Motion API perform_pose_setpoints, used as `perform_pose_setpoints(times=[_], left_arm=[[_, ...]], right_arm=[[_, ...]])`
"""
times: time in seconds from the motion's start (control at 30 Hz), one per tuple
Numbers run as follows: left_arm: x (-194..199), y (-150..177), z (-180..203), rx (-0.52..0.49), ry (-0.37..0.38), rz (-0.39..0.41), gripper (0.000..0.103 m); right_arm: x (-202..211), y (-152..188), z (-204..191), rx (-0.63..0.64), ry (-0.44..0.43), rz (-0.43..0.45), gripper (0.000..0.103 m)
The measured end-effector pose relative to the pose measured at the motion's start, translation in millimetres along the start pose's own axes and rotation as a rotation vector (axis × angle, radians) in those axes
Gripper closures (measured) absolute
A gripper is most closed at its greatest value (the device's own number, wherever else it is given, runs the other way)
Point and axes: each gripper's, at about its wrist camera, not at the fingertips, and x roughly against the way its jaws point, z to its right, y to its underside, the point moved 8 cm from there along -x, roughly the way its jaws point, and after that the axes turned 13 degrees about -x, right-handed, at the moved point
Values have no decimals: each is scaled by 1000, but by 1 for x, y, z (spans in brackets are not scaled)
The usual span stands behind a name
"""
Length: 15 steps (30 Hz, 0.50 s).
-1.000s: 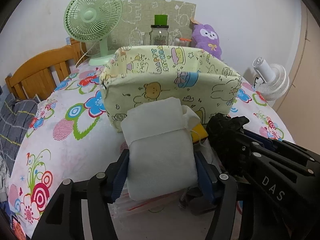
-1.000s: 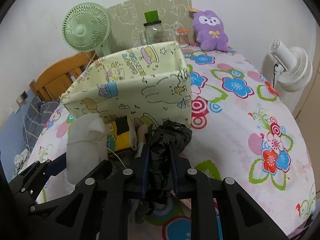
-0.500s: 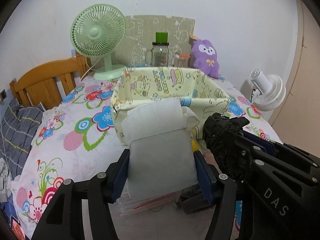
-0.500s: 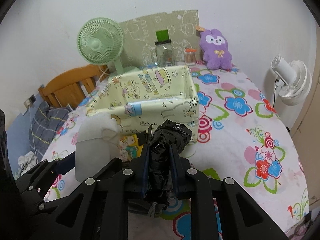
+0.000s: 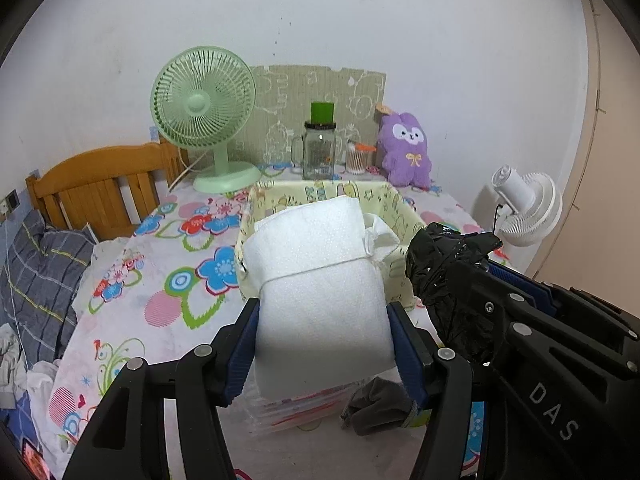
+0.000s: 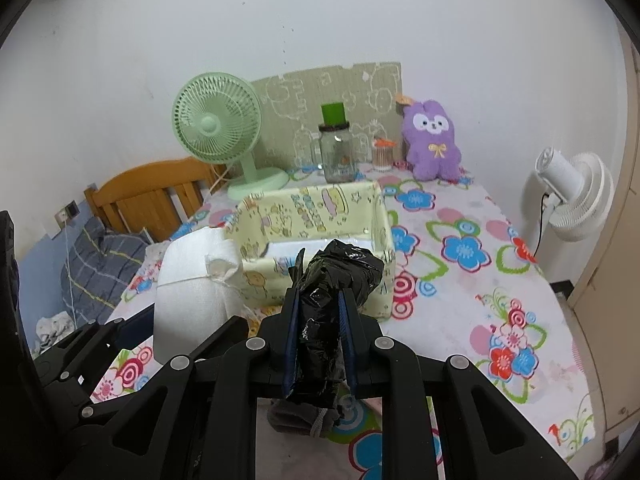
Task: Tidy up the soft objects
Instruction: 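Carry the white pad with left tool while right tool carries black bag to box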
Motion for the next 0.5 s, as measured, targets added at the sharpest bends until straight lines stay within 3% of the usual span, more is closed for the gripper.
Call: perform_pose_setpoints(times=[0.5], left_arm=[[24, -26, -7, -14, -27, 64, 39]], right_arm=[[25, -25, -12, 14, -15, 63, 81]])
